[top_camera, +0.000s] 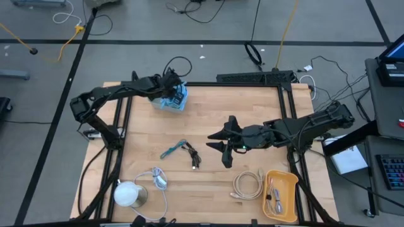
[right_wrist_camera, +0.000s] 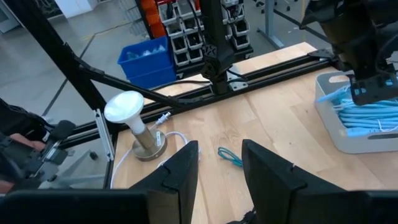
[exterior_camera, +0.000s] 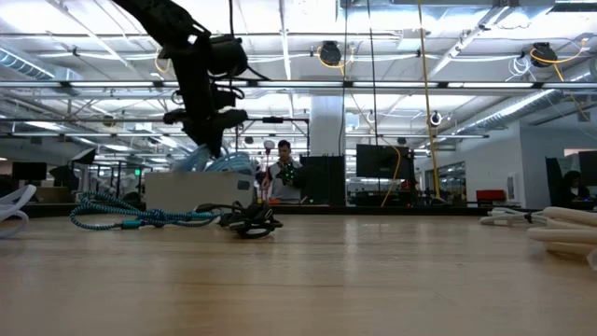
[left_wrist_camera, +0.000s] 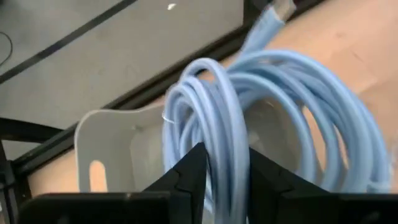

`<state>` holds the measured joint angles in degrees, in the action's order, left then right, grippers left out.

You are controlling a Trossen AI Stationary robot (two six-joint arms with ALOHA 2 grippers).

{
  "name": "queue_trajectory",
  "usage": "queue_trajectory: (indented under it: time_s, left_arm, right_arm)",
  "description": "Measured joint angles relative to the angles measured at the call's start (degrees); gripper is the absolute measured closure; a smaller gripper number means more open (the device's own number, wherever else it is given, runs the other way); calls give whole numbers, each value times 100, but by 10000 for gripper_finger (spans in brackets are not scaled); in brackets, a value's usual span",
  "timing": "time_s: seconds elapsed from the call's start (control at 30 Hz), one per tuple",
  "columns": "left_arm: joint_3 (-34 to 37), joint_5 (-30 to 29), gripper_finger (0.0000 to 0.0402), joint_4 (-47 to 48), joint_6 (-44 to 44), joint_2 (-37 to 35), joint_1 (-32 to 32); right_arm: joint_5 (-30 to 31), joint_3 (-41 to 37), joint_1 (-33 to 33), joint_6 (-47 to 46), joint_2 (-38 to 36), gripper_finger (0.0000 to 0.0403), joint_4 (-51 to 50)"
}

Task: Pick & Place USB Port
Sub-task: Put the blue HDMI cable into the gray bin

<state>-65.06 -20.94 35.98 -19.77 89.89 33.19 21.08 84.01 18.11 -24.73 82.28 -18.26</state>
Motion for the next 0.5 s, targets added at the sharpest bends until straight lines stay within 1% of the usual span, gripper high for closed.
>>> queue_trajectory:
  time_s: [0.1, 0.3, 0.43, 0.5]
  left_arm:
    - [7, 140, 285, 198, 4, -29, 122]
    - [7, 144, 216, 366, -85, -57, 199]
    - [7, 150, 169, 267, -203, -291, 293]
    - [8, 187, 152, 275, -273, -466, 359]
  right_arm:
    - [2, 0, 0, 9, 0, 287, 0]
    - [11, 2, 0, 11, 0, 287, 2]
    - [22, 0, 0, -2, 0, 287, 2]
    - [28, 1, 0, 0, 0, 287, 1]
